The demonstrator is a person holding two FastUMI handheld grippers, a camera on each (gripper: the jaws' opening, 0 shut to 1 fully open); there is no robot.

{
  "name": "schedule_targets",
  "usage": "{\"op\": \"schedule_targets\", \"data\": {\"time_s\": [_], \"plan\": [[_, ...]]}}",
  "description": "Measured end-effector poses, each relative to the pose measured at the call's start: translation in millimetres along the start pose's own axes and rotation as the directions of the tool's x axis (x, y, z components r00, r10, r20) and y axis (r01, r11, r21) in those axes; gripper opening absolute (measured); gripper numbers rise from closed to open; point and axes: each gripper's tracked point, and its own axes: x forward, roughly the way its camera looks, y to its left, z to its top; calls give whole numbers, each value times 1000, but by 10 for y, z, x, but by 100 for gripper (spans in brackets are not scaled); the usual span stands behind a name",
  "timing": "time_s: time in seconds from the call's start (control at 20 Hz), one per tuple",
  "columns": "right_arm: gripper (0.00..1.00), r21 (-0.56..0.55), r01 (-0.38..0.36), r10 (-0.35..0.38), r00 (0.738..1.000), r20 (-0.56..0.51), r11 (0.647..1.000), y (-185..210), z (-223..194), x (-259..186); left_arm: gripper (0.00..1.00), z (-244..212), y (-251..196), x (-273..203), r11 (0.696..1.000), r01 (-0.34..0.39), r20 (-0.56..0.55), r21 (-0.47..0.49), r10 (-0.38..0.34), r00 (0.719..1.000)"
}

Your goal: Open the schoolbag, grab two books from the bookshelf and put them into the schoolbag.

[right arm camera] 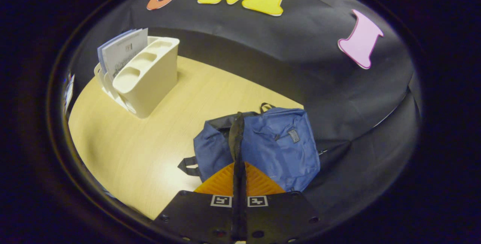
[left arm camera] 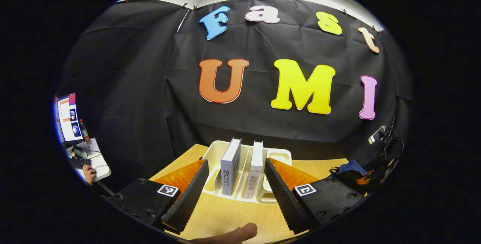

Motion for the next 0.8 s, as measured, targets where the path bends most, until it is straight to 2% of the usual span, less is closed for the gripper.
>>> {"op": "schedule_targets", "data": {"time_s": [0.2,0.35,0.5,0.6,0.8], "plan": [[0,39,-28,27,999,27,999,-393,292,-170,96,121,-245,307,995,82,0,47,-82,997],[0,57,-31,29,999,41,998,-668,417,-213,96,188,-389,611,989,113,-21,91,-111,994],[3,71,-65,61,997,55,995,-819,507,-222,96,177,-556,943,982,151,-66,111,-144,987],[0,90,-119,113,991,66,989,-811,508,-239,96,111,-640,1202,976,176,-116,125,-162,980],[0,124,-148,139,987,76,981,-946,466,-230,96,-227,-712,1679,965,205,-290,161,-153,945]]}}
